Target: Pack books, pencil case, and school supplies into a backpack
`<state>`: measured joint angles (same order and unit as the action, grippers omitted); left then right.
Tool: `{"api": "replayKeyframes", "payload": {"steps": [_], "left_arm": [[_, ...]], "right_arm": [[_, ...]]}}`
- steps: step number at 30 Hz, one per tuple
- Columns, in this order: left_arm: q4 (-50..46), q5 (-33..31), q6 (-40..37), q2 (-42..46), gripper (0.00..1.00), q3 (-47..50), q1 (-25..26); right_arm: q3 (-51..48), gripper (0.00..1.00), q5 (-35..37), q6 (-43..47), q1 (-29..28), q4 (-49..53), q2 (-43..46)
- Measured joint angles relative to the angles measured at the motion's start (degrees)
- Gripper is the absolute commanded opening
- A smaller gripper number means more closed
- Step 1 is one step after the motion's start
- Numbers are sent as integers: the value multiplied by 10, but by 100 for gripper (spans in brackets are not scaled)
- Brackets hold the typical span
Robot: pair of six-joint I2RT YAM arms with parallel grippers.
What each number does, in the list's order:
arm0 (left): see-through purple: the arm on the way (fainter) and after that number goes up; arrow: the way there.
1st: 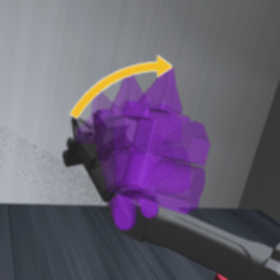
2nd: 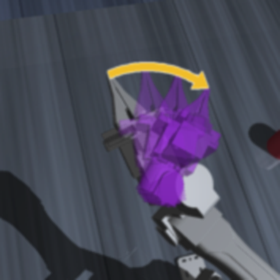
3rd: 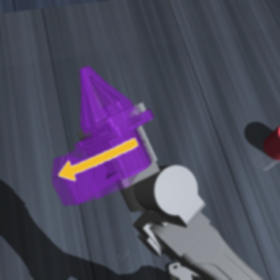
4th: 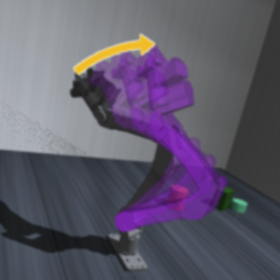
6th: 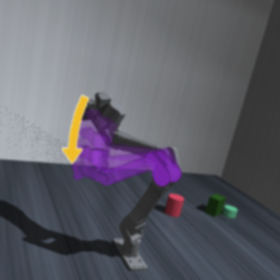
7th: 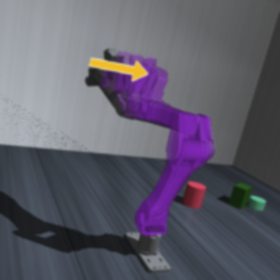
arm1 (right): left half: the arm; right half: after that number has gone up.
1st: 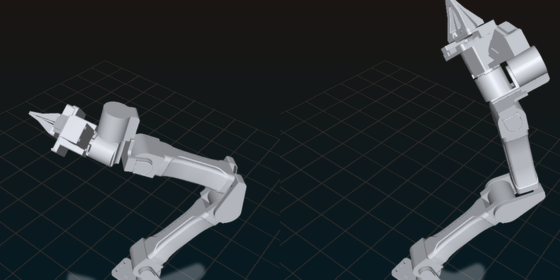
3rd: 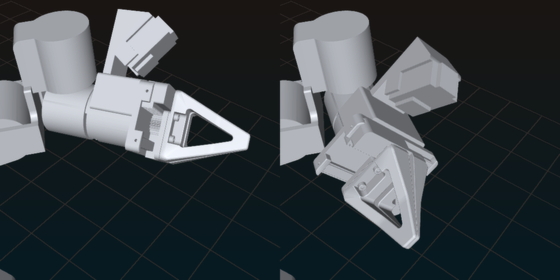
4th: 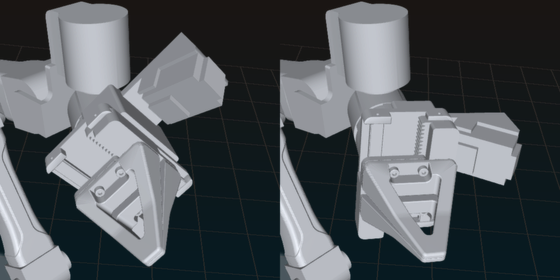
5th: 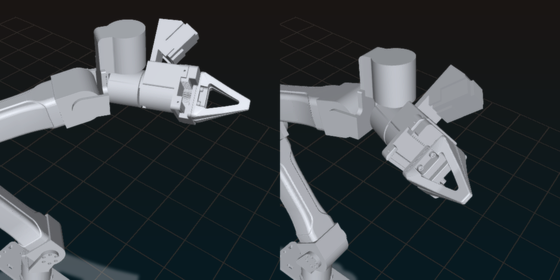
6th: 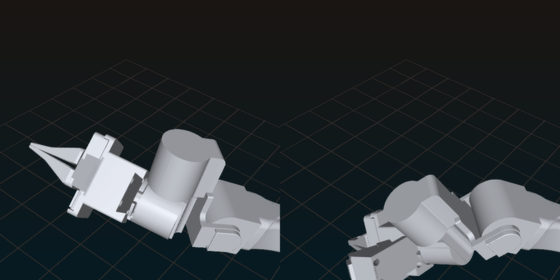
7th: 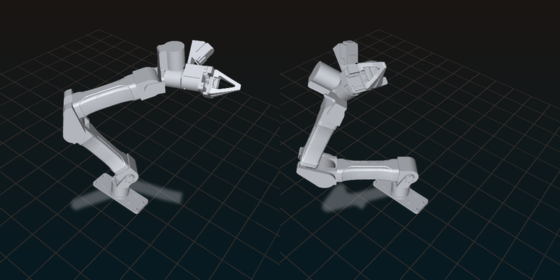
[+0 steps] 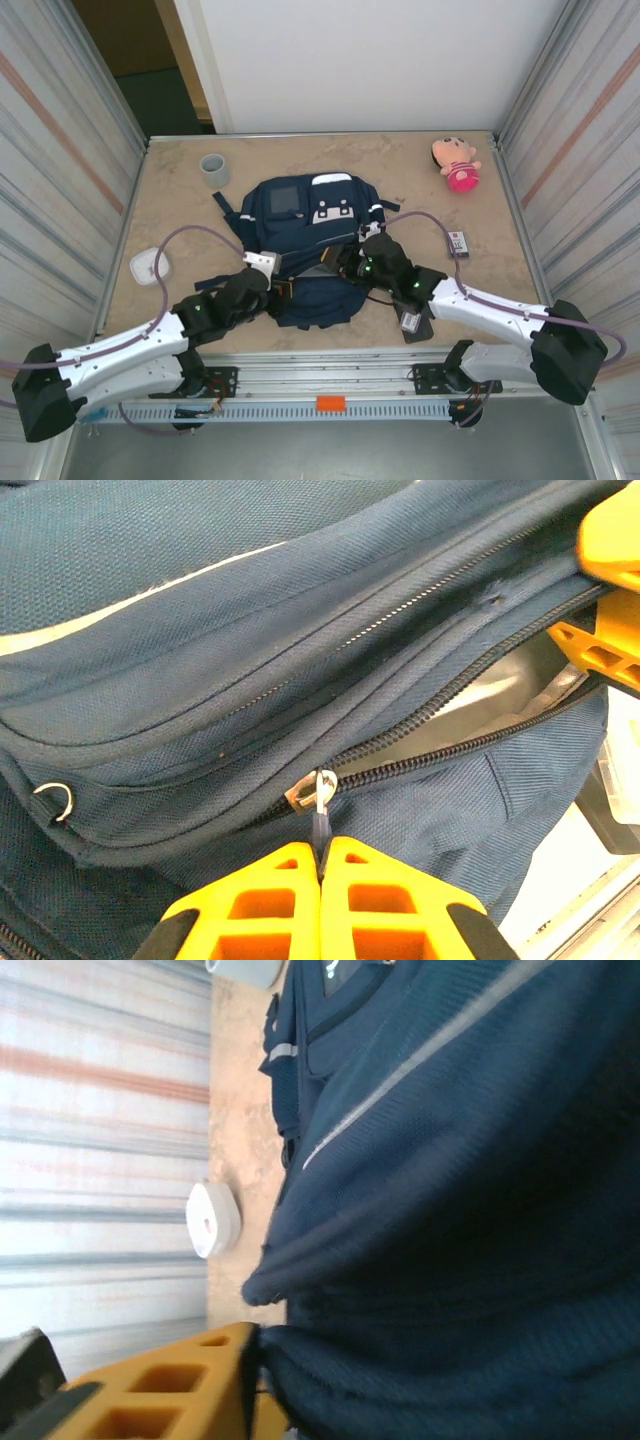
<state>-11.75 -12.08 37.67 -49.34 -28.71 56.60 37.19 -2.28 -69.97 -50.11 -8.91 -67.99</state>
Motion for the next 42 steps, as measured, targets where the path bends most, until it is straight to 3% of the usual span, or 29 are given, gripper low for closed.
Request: {"api": "replayKeyframes", "payload": {"steps": [3, 12, 14, 16, 18, 19, 28, 30, 33, 35, 39, 42], "left_arm": [[-7, -12, -2, 12, 0, 0, 0], [-11, -18, -6, 99, 0, 39, -80], [-1, -11, -11, 107, 0, 46, -81], [8, -4, -16, 109, 0, 51, -81], [10, -3, -19, 108, 0, 53, -83], [12, -1, -21, 106, 0, 55, -85], [18, 5, -36, 72, 0, 55, -87], [20, 7, -37, 71, 0, 55, -86], [22, 6, -39, 71, 0, 55, -87], [22, 4, -42, 71, 0, 55, -86], [17, -12, -55, 74, 0, 55, -93], [39, 1, -67, 84, 0, 55, -129]], "right_arm": [[16, 8, -17, 16, 17, 2, 1], [134, 7, -216, 136, 173, 148, 14], [141, 11, -255, 147, 197, 165, 14], [141, 33, -279, 151, 213, 181, 13], [140, 51, -277, 144, 211, 178, 13], [136, 54, -269, 137, 204, 167, 14], [28, 58, -107, 19, 69, 66, 16], [28, 54, -81, 7, 53, 56, 5], [28, 24, -61, -3, 43, 38, -9], [33, 12, -66, 0, 45, 37, -17], [71, 3, -112, 42, 75, 69, -18], [136, 1, -177, 96, 112, 131, -19]]}}
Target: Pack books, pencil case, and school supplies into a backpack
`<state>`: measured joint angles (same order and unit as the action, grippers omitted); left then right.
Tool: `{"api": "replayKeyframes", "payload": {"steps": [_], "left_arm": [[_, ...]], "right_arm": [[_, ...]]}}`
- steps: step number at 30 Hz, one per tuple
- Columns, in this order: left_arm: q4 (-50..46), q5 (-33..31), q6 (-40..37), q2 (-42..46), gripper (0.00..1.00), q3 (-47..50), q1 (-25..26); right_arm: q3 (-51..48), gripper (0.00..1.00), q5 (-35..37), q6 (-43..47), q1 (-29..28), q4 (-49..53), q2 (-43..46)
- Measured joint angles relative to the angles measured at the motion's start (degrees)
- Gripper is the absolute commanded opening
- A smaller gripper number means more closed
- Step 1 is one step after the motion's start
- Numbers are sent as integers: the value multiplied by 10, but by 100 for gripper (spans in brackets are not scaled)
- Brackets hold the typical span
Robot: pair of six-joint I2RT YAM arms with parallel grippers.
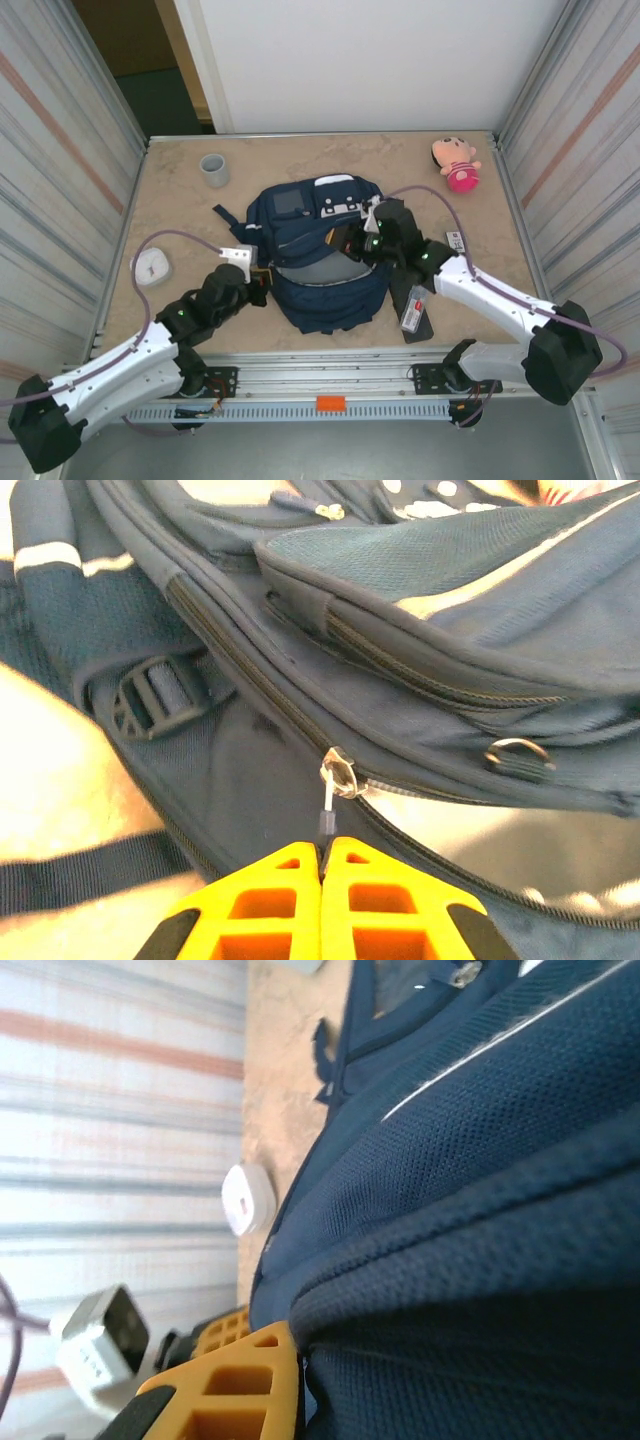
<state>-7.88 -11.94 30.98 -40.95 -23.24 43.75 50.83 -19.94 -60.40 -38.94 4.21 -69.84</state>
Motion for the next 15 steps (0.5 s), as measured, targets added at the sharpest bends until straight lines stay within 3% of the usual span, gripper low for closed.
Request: {"api": "replayKeyframes", "payload": {"steps": [7, 12, 15], "left_arm": [[52, 42, -28, 2, 0, 8, -124], [112, 97, -52, -55, 0, 3, -181], [131, 122, -66, -106, 19, -20, -204]], "right_arm": [[118, 0, -150, 93, 65, 125, -4], [148, 0, -193, 114, 86, 155, -24], [151, 0, -189, 113, 87, 153, -30]]}}
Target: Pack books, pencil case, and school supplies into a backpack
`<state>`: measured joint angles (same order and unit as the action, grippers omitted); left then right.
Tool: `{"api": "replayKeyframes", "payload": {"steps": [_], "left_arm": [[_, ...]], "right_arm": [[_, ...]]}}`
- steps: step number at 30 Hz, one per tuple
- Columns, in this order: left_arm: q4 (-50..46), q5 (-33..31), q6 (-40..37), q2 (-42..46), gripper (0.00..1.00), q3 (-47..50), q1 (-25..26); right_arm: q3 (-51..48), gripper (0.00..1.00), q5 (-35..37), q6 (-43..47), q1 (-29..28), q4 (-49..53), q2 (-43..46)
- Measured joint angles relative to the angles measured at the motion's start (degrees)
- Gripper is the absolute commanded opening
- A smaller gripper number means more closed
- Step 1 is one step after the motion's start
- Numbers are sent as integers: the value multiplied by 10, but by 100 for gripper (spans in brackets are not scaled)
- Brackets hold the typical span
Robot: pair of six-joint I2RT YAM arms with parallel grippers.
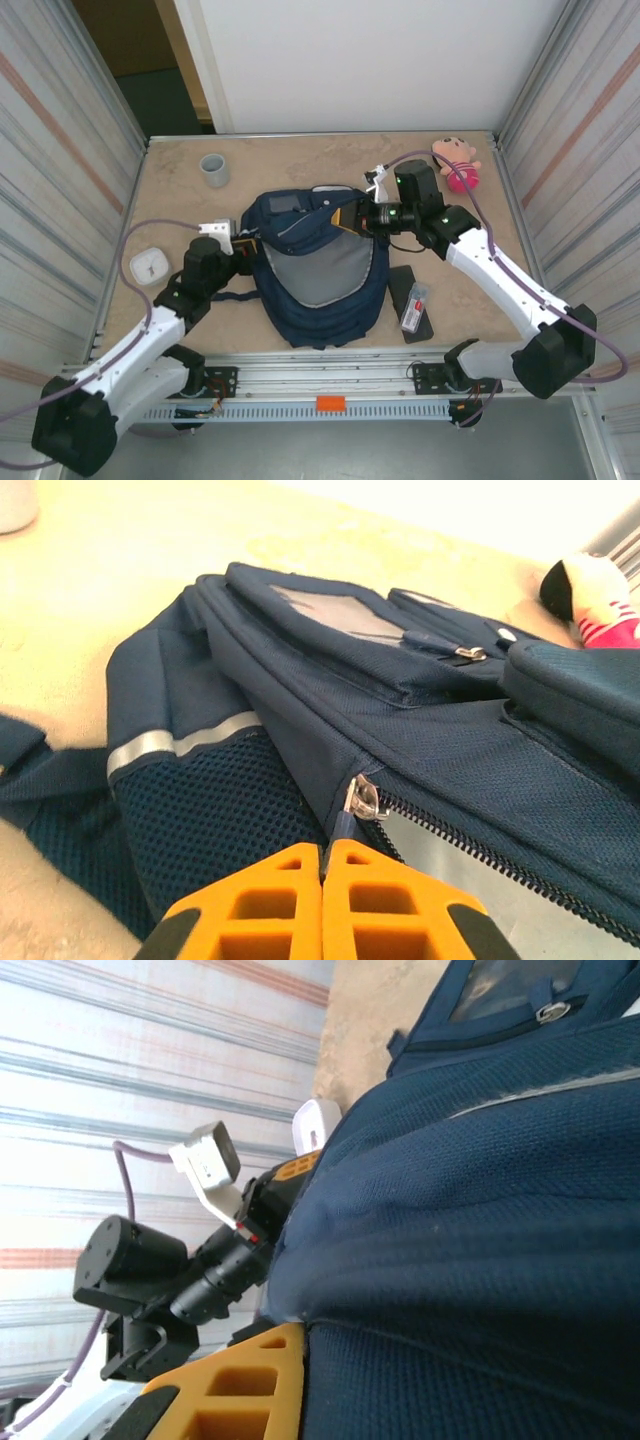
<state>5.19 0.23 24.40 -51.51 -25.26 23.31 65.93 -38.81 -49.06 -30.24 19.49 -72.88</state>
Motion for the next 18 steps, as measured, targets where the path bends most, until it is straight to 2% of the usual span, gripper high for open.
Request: {"api": "replayKeyframes", "payload": {"steps": [2, 6, 11, 18], "left_arm": [[-8, -11, -8, -27, 36, -16, -11], [-54, -37, -3, -19, 54, -27, -38], [-116, -23, -2, 65, 62, -48, -38], [-176, -1, -40, 176, 67, -58, -38]], "right_arm": [[0, 0, 12, -9, 2, -7, 0], [-20, 0, 42, -36, 3, -54, 9], [-46, 0, 86, -54, -25, -97, 9], [-46, 0, 113, -55, -73, -144, -38]]}}
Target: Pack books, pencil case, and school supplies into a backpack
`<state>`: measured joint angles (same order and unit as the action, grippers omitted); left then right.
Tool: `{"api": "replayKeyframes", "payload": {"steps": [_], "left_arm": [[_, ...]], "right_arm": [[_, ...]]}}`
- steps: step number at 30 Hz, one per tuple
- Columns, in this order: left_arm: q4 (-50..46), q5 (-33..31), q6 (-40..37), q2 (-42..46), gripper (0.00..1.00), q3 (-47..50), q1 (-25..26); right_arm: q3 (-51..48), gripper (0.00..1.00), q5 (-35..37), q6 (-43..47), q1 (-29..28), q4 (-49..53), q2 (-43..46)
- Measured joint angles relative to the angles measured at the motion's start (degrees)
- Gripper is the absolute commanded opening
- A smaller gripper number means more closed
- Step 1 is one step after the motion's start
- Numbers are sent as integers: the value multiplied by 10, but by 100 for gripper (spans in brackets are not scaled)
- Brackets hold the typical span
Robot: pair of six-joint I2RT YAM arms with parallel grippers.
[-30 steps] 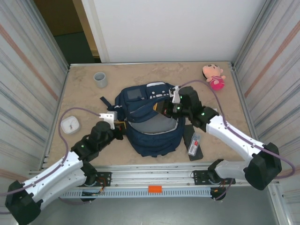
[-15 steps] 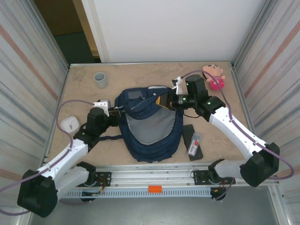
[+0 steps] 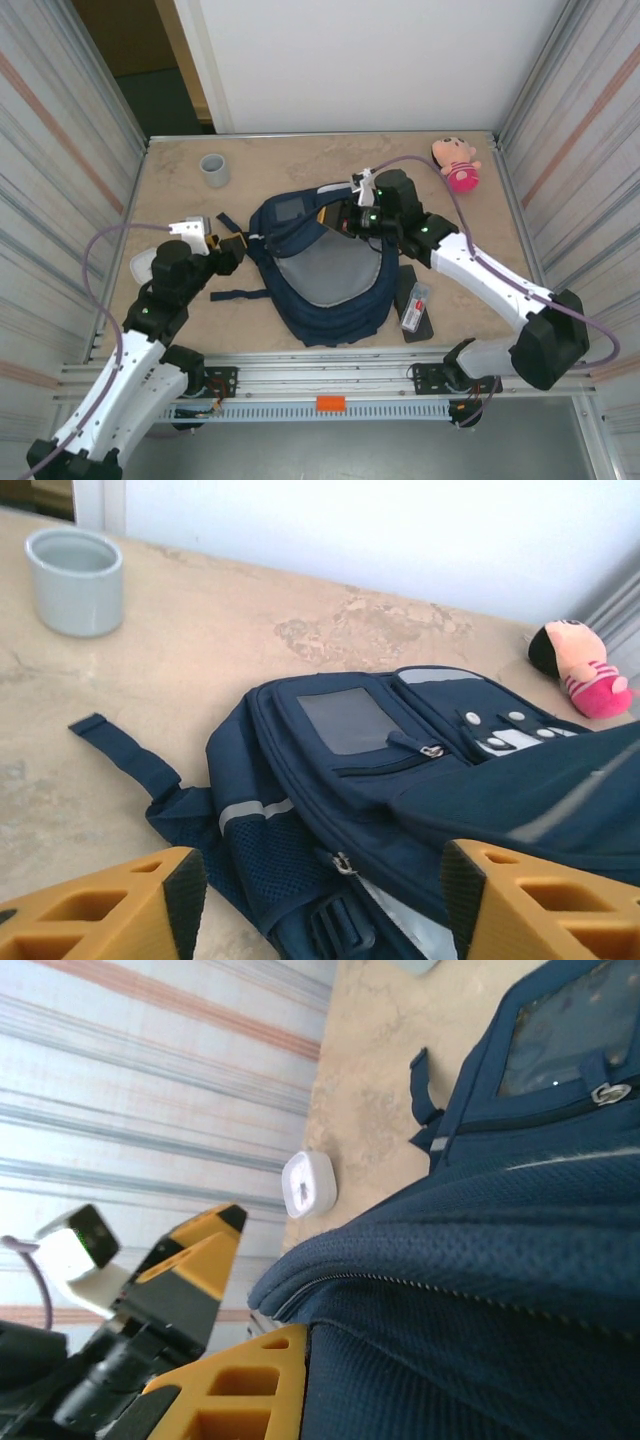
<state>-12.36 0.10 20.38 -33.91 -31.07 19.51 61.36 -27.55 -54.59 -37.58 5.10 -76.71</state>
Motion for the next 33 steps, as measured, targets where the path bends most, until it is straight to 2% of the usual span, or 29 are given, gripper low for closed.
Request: {"api": "replayKeyframes", "payload": {"steps": [4, 13, 14, 16, 21, 27, 33], "left_arm": [[-24, 3, -39, 23, 68, -4, 0], [-48, 7, -86, 6, 69, -29, 0], [-47, 9, -87, 4, 69, -29, 0], [-47, 14, -87, -1, 70, -29, 0], [-47, 24, -86, -18, 70, -29, 0], [-52, 18, -84, -25, 70, -29, 0], [-55, 3, -84, -25, 71, -28, 0]], "right_arm": [[7, 0, 5, -1, -24, -30, -45], [66, 0, -5, -2, -54, -96, -143], [69, 3, -8, -2, -54, -99, -150], [71, 19, -10, -3, -54, -100, -161], [57, 44, -5, -8, -53, -84, -158], [-17, 53, 13, -20, -61, -16, -125], [-23, 64, 24, -15, -66, 93, -117]]}}
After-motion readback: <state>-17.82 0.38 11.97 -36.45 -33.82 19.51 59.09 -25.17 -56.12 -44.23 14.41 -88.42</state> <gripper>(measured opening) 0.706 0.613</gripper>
